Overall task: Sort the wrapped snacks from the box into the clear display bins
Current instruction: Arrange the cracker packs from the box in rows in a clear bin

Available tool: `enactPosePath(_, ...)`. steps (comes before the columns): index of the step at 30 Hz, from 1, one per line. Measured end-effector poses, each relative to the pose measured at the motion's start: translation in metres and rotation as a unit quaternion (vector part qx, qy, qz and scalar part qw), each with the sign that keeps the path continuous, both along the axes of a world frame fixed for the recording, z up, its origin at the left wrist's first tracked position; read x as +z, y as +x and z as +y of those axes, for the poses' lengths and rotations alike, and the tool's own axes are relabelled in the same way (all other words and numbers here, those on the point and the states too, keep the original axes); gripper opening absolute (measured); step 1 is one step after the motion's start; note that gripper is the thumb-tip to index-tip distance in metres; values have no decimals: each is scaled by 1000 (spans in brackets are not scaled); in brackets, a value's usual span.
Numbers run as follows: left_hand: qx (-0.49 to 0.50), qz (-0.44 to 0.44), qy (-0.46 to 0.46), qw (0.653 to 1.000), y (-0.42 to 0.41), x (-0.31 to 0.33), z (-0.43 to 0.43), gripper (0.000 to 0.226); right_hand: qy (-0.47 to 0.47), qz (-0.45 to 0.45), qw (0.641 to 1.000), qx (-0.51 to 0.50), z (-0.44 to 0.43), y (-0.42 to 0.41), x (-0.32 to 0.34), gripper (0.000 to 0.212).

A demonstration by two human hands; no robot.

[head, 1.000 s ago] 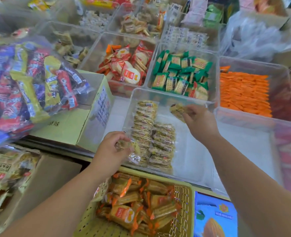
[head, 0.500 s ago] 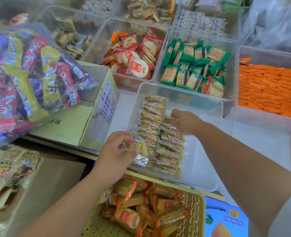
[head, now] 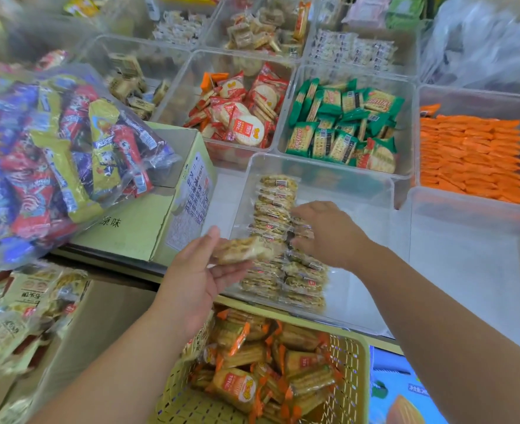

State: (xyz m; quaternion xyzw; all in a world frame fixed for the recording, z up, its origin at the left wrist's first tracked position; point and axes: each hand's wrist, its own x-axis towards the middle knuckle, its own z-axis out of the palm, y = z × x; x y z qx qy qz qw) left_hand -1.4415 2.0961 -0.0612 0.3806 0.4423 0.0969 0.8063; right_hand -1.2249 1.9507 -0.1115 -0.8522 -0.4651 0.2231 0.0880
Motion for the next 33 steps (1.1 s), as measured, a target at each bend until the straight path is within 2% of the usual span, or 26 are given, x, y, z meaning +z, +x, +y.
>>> enactPosePath(2, -1, -30, -102, 994, -3, 8, -2, 67, 94, 91, 991, 6, -11, -30, 20, 70)
enactPosePath(3, -11, -40, -132, 990, -6, 11, -5, 66, 137, 155, 978, -10, -16, -46, 29, 65)
enactPosePath(6, -53, -49, -167, 983, -14, 16, -12, 65, 247, 297, 917, -99, -26, -85, 42, 26)
enactPosePath(8, -90, -30, -143, 985, -19, 18, -16, 61, 285, 376, 865, -170, -32, -100, 44, 15)
enactPosePath(11, -140, 50, -16, 989, -23, 19, -20, 60, 296, 484, 785, -248, -43, -111, 46, 20)
enactPosePath(14, -146, 70, 71, 984, -27, 17, -27, 56, 295, 541, 743, -261, -51, -117, 47, 26)
enactPosePath(15, -138, 63, 72, 986, -28, 17, -29, 53, 295, 541, 743, -263, -53, -120, 47, 30)
enactPosePath(16, -125, 57, 63, 988, -28, 16, -31, 51, 296, 519, 757, -265, -54, -122, 46, 40)
enactPosePath(18, -89, 56, 40, 994, -24, 16, -33, 52, 298, 384, 838, -247, -58, -128, 45, 73)
enactPosePath(19, -75, 65, 33, 995, -22, 15, -34, 52, 299, 300, 882, -207, -60, -129, 45, 86)
enactPosePath(21, -73, 76, 18, 994, -16, 15, -34, 49, 300, 143, 941, -69, -62, -130, 43, 94)
enactPosePath(23, -105, 72, -5, 992, -9, 16, -33, 48, 298, 39, 954, 19, -59, -125, 41, 84)
enactPosePath(25, -147, 71, -6, 987, -2, 16, -31, 47, 326, 3, 945, 30, -55, -117, 39, 71)
enactPosePath(27, -167, 104, 72, 978, 6, 14, -30, 44, 343, -12, 939, 11, -53, -103, 38, 67)
enactPosePath(28, -169, 135, 152, 964, 9, 10, -29, 45, 335, -24, 942, -6, -52, -93, 39, 65)
enactPosePath(29, -170, 174, 252, 937, 11, 6, -26, 45, 318, -40, 947, -28, -50, -81, 39, 62)
enactPosePath(31, -209, 237, 437, 842, 9, -5, -19, 50, 281, -76, 953, -85, -45, -50, 39, 53)
enactPosePath(33, -305, 273, 484, 774, 6, -15, -12, 81, 256, -103, 951, -135, -36, -14, 36, 40)
